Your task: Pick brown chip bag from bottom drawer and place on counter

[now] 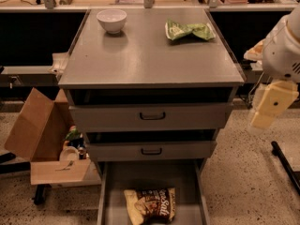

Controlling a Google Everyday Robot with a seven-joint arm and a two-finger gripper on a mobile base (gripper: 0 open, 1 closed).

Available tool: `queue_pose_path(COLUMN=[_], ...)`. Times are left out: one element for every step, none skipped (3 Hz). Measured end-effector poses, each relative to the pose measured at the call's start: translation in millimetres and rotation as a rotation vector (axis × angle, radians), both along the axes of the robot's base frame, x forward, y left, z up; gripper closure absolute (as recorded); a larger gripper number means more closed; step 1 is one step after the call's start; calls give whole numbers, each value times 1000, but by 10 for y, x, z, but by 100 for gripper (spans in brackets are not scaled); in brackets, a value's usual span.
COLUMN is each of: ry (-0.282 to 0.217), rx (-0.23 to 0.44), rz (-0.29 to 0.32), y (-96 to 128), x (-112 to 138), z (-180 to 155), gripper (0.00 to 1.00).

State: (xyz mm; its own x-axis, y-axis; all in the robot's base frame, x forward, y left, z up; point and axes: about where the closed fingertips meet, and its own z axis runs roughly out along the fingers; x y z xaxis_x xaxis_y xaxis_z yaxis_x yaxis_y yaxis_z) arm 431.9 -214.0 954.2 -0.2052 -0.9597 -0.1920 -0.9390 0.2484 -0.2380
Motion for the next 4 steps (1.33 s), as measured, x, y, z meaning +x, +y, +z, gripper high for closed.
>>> queue_pose_path(ry=[13,25,108,149], rx=[16,71,166,172], rz=[81,155,163,157], y=[174,410,612,609], x=[-147,-274,-442,-574], z=[-476,-1143,-2106,-2422], gripper=[0,0,0,0])
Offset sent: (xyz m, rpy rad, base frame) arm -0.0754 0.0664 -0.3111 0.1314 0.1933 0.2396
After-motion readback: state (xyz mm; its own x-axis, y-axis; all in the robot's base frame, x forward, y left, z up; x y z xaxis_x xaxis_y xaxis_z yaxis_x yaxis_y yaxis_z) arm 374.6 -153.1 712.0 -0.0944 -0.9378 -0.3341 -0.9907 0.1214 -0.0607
